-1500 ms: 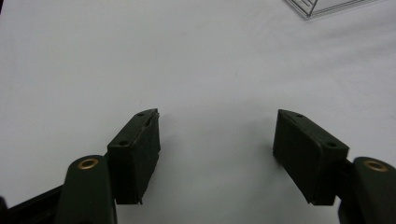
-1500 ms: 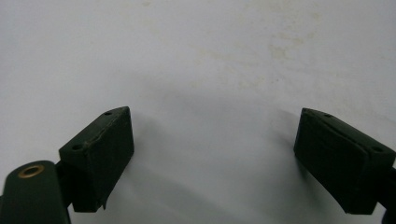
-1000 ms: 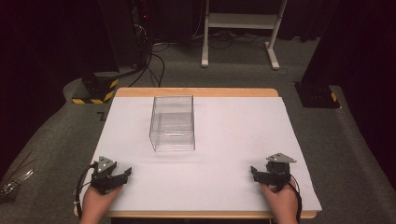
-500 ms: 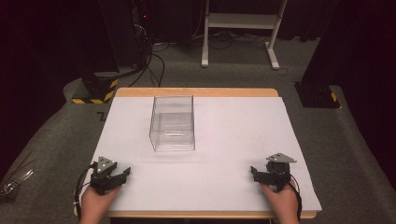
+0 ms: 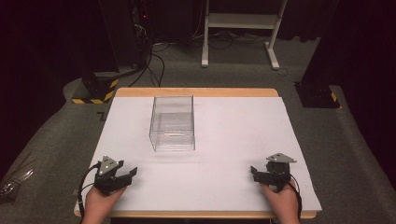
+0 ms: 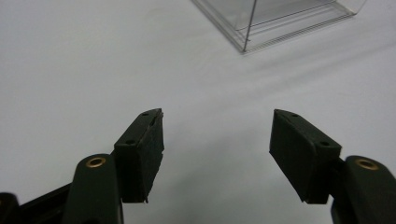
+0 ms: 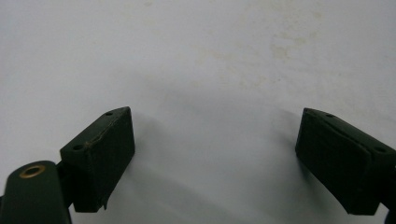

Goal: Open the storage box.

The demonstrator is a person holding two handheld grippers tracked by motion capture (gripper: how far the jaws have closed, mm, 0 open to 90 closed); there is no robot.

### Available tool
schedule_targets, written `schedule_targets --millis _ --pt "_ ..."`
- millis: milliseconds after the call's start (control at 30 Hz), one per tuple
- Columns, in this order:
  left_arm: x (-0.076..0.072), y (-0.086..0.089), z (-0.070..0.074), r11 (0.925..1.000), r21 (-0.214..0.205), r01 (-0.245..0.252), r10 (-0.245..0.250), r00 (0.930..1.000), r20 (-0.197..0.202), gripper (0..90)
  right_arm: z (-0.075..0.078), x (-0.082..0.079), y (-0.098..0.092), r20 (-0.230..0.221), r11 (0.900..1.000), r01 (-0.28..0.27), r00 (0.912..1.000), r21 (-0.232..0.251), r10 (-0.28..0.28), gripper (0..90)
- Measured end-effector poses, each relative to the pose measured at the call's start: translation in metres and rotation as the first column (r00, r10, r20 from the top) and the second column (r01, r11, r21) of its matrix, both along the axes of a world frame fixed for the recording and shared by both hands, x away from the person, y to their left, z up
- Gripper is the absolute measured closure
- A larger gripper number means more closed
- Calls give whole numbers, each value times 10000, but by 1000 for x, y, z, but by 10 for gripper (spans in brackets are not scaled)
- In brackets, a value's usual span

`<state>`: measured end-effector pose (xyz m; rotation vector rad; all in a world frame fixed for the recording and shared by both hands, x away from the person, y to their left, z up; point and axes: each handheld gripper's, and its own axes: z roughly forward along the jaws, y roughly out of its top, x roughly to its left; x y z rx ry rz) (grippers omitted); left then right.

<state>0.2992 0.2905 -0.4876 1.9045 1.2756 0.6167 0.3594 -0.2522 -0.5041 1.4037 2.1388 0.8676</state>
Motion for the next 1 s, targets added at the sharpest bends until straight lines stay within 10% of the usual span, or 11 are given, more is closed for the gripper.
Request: schedule_targets --millis 1000 --pt "11 -52 22 9804 -908 1751 -1710 9839 510 363 0 0 0 2 10000 -2 10000 -2 2 118"
